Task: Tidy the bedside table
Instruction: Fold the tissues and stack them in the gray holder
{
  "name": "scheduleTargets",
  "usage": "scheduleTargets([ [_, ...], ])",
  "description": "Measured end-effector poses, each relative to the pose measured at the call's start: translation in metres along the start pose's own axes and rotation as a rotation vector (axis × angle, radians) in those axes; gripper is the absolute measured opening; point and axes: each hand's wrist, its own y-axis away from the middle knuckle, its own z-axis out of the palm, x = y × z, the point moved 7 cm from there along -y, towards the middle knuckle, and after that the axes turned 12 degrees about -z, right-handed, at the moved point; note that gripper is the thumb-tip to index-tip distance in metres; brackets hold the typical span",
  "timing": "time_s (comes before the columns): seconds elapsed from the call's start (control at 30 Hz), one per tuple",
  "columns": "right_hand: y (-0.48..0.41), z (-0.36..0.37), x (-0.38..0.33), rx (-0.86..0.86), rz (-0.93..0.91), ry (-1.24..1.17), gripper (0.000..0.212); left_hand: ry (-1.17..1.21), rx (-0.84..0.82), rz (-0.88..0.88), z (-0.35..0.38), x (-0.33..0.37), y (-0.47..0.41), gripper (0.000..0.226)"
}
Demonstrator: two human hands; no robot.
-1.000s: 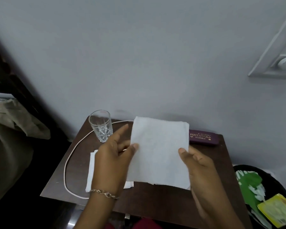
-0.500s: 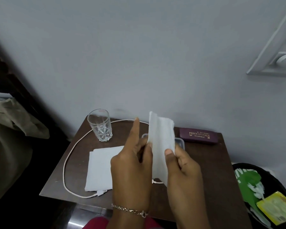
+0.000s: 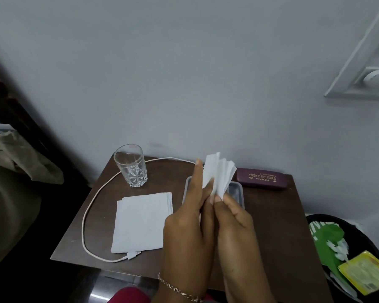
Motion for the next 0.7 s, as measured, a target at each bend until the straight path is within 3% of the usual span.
scheduleTargets([
  [0.13, 0.001, -0.004, 0.011, 0.031, 0.128, -0.216, 0.028, -0.014, -0.1, -0.062, 0.007, -0.006, 0.002, 0.06],
  [0.27, 0.0, -0.005, 0.011, 0.02, 0.173, -0.335, 0.031, -0.02, -0.185, -0.148, 0.015, -0.008, 0.01, 0.06],
  [0.43, -0.014, -0.022, 0.021, -0.026, 0.251, -0.33, 0.03, 0.439, -0.098, -0.338, 0.001, -0.028, -0.014, 0.051],
  [0.47, -0.018, -0.026, 0.025, -0.051, 0.271, -0.301, 0.03, 0.481, -0.163, -0.438, 0.004, -0.036, -0.024, 0.047],
  [0.57, -0.031, -0.033, 0.032, -0.172, 0.315, -0.193, 0.022, 0.481, -0.573, -0.617, 0.03, -0.047, -0.044, 0.04],
  [0.7, -0.052, -0.037, 0.042, -0.316, 0.305, -0.019, 0.025, 0.517, -0.552, -0.625, 0.05, -0.064, -0.074, 0.028],
])
